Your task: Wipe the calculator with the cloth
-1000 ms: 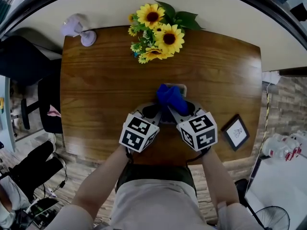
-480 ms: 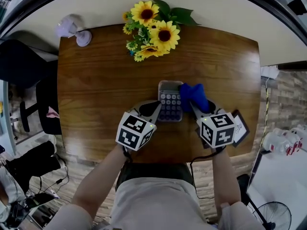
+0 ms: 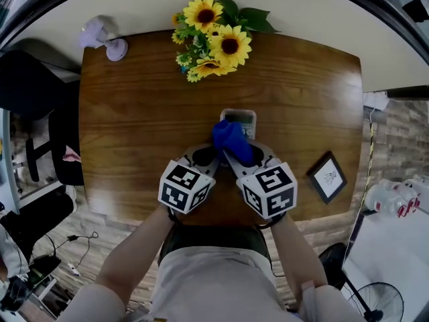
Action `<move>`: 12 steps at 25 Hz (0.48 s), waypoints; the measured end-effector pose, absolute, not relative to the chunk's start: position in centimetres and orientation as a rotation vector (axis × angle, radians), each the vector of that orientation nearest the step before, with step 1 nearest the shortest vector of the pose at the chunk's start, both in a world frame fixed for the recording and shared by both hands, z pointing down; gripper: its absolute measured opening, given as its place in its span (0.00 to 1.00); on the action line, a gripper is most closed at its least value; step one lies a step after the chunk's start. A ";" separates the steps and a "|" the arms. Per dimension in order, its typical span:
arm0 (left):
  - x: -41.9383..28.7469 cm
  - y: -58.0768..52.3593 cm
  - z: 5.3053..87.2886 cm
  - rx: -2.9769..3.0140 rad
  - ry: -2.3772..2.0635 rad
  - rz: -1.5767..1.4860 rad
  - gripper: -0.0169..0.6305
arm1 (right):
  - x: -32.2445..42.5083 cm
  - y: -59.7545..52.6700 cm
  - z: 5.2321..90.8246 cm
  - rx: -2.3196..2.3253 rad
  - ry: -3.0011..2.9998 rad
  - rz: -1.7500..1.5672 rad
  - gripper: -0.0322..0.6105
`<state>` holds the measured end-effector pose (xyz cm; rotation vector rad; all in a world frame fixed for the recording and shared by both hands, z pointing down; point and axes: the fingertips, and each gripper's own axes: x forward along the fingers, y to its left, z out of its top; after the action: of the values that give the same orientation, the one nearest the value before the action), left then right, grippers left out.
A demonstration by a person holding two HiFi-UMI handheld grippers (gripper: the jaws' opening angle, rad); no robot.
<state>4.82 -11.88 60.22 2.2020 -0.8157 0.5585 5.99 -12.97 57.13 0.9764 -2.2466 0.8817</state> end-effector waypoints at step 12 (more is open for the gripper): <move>4.7 -12.1 60.5 2.153 -0.821 0.495 0.03 | 11.0 -13.2 59.3 1.033 -2.120 0.844 0.24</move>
<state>4.69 -12.08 60.51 2.1527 -0.8209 0.4951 11.04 -13.21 59.26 1.0326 -2.1198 0.8444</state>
